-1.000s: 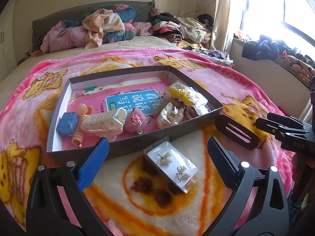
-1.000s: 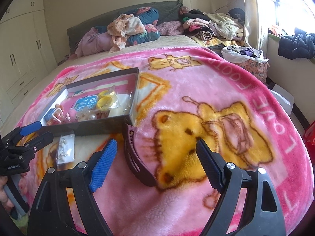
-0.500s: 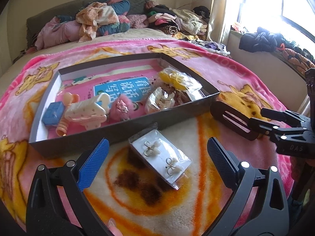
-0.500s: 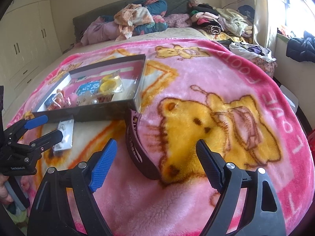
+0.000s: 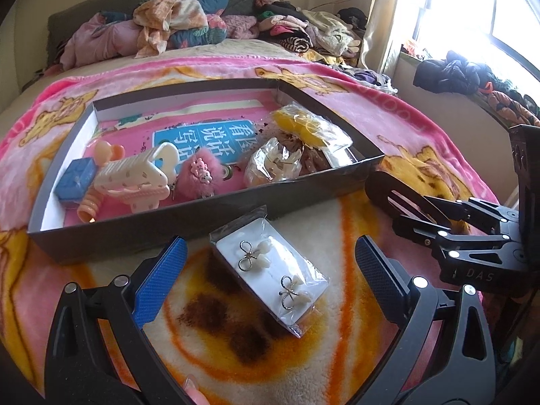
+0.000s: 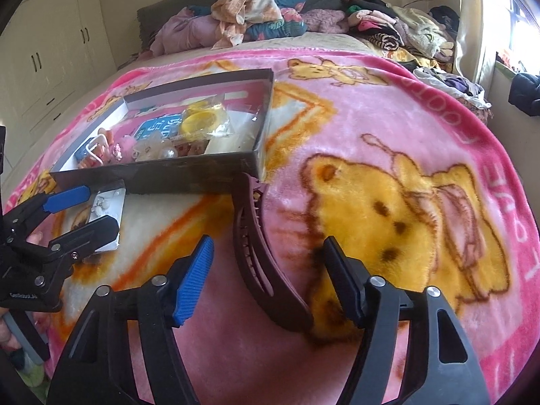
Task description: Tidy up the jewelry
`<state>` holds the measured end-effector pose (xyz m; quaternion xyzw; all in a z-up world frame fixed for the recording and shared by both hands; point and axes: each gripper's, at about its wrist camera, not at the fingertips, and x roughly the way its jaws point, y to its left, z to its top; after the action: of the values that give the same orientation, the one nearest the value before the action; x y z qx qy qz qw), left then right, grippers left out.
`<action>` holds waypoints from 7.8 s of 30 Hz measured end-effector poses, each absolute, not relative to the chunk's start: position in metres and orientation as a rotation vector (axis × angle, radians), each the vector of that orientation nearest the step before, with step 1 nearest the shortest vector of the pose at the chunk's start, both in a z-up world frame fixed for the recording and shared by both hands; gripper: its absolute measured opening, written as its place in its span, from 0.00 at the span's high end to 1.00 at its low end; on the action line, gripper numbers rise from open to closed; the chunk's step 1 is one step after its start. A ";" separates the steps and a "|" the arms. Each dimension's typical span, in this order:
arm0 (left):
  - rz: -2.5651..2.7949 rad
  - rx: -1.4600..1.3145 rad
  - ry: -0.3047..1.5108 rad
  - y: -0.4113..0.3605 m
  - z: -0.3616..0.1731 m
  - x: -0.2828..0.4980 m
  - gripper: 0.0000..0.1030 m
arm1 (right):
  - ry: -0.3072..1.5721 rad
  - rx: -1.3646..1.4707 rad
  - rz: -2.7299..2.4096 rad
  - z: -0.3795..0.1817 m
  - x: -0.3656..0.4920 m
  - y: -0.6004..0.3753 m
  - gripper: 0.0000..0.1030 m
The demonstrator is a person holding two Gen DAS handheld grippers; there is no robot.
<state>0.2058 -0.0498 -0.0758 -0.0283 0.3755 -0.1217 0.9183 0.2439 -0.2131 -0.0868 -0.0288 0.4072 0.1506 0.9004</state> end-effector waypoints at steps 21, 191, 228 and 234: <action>-0.312 -0.041 0.822 -0.063 -0.083 0.205 0.67 | 0.835 -0.031 0.407 -0.083 0.219 -0.204 0.90; -0.062 -0.095 0.479 0.003 -0.020 0.089 0.11 | 0.379 -0.005 0.331 -0.021 0.098 -0.197 0.06; -0.072 -0.102 0.451 -0.005 -0.020 0.076 0.11 | 0.380 -0.022 0.320 -0.023 0.093 -0.197 0.06; -0.072 -0.101 0.451 -0.005 -0.020 0.075 0.11 | 0.377 -0.022 0.320 -0.023 0.093 -0.197 0.06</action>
<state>0.0753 -0.0049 -0.0199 -0.0499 0.2234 -0.0356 0.9728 0.0928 -0.1972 -0.0227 -0.0109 0.1866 0.1584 0.9695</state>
